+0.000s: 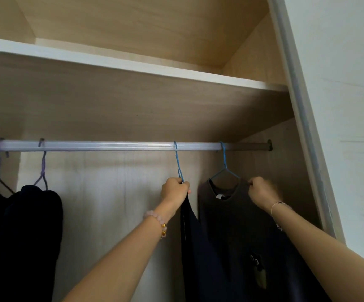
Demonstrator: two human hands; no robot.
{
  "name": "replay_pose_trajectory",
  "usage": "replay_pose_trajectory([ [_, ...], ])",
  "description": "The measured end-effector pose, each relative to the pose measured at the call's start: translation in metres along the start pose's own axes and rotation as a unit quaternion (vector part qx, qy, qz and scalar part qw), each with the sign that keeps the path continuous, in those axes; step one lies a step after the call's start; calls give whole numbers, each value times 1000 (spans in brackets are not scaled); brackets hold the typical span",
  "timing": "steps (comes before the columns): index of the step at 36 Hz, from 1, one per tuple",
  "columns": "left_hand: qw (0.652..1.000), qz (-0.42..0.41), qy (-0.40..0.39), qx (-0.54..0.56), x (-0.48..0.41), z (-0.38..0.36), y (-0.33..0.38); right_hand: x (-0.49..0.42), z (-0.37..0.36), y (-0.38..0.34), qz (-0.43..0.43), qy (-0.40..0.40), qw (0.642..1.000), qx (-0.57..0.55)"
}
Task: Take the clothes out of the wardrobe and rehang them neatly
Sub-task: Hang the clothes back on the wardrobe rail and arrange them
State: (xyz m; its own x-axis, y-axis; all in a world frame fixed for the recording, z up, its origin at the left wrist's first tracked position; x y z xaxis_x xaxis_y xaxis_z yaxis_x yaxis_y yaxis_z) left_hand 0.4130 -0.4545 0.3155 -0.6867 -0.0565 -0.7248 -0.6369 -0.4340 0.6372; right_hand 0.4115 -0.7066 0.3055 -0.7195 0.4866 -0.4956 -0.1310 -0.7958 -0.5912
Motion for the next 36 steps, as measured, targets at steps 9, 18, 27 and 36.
replay_pose_trajectory([
  [9, 998, -4, -67, 6, 21, 30, 3, 25, 12, -23, 37, 54, 997, -49],
  [18, 989, -103, -40, -98, 76, 139, 38, 117, 37, -131, 182, 47, 937, -293],
  [27, 932, -114, 166, -302, 119, 297, 66, 245, -5, -276, 279, -245, 815, -445],
  [36, 919, 89, 106, -369, 131, 351, 9, 309, -63, -333, 195, -501, 761, -362],
])
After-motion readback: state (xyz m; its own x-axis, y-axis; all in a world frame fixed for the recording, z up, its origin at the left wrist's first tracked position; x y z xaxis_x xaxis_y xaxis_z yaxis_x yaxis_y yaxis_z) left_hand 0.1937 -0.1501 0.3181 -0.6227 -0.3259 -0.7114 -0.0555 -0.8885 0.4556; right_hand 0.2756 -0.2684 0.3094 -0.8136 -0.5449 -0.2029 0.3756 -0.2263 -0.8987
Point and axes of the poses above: each hand's wrist, its own x-axis away from the middle knuckle, its own z-axis out of the back of the hand, y = z × x, the point moved 6 cm from there along -x, towards the middle knuckle, and after that the axes turned 11 degrees about -z, right-handed, at the moved point
